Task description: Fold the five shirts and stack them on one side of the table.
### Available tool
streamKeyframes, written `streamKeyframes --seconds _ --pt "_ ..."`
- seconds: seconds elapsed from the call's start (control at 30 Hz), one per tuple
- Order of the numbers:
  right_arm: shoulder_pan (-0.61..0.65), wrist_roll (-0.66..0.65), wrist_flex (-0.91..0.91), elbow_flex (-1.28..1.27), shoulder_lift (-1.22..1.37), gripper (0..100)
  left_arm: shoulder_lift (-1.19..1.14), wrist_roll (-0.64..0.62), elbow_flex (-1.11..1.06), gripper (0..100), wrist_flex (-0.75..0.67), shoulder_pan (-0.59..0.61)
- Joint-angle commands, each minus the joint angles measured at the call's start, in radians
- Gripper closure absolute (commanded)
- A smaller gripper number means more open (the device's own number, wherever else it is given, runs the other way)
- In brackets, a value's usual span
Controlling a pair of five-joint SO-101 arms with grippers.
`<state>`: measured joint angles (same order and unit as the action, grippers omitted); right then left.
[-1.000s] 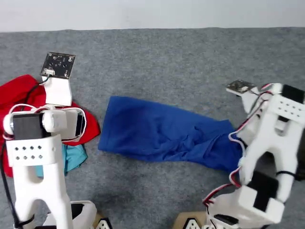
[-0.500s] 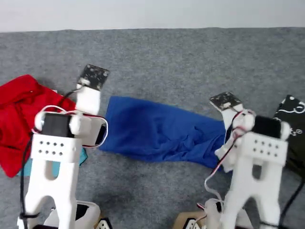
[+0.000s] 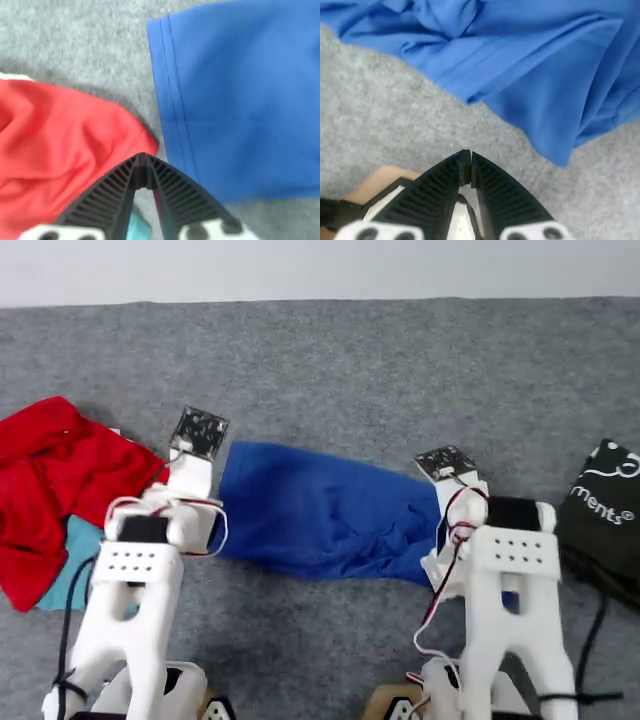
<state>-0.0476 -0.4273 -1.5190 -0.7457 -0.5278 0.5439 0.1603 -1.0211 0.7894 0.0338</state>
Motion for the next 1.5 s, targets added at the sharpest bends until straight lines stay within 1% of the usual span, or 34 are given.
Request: streamKeyframes --seconds 0.0,0.17,0.43,0.5,0.7,0.8,1.1,1.23,1.37,1.47 --pt "0.008 0.009 0.067 0.003 0.068 98.9 0.025 -0.063 -0.087 100 -0.172 -0.008" --pt "0.03 0.009 0.137 0.008 0.185 98.9 0.058 -0.086 -0.097 100 -0.184 0.026" --pt "0.151 0.012 0.263 0.009 0.265 98.9 0.066 -0.086 -0.114 100 -0.184 0.031" --pt "0.173 0.035 0.288 0.023 0.266 98.9 0.066 -0.086 -0.114 100 -0.181 0.031" --pt "0.176 0.061 0.282 0.137 0.269 98.9 0.066 -0.086 -0.116 100 -0.181 0.028" --pt "0.174 0.058 0.318 0.147 0.28 98.9 0.066 -0.086 -0.116 100 -0.181 0.028" --pt "0.179 0.058 0.42 0.213 0.512 98.9 0.066 -0.086 -0.116 100 -0.181 0.025" --pt "0.182 0.058 0.409 0.299 0.596 98.9 0.066 -0.086 -0.116 100 -0.181 0.025" --pt "0.189 0.04 0.404 0.308 0.668 98.9 0.066 -0.086 -0.116 100 -0.181 0.025" --pt "0.246 -0.02 0.311 0.319 0.676 98.9 0.066 -0.086 -0.116 100 -0.181 0.025"
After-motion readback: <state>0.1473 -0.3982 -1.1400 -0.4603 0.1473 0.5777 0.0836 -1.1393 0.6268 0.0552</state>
